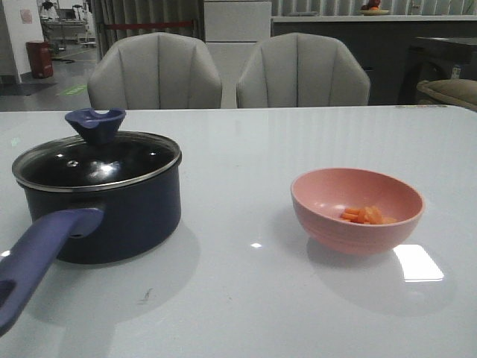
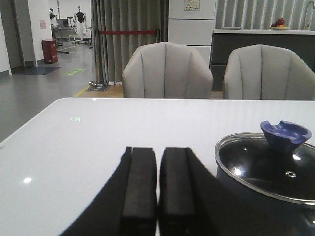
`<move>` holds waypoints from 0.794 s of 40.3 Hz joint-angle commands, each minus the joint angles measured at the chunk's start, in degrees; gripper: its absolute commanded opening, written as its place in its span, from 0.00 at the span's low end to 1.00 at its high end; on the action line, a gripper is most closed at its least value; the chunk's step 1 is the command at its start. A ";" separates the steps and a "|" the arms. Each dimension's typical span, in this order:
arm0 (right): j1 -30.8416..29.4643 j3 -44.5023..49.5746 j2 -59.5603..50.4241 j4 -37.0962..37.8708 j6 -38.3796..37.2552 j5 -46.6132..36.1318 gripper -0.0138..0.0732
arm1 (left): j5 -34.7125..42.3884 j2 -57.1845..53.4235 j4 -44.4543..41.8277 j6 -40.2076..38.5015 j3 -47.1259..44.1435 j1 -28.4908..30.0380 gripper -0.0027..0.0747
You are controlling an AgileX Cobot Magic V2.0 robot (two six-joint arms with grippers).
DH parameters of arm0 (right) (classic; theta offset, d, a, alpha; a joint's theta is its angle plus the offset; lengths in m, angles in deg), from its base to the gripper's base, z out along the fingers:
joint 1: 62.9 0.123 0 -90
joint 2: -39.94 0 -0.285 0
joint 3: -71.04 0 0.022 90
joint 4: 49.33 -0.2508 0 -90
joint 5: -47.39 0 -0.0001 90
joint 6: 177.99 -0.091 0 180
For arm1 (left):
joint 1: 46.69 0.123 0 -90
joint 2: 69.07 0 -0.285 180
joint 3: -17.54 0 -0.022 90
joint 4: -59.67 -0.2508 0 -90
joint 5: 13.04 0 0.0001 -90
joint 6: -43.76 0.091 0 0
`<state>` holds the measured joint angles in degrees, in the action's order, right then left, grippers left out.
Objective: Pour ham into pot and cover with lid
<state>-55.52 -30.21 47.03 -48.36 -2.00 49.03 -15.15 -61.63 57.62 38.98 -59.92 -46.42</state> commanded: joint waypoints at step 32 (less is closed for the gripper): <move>-0.14 -0.28 -0.97 0.69 -0.23 -4.89 0.34 | -0.43 9.94 3.50 -0.25 18.96 -0.10 0.18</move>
<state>-55.52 -30.21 47.03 -48.36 -2.00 49.03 -13.04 -56.27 61.85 38.98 -46.35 -46.42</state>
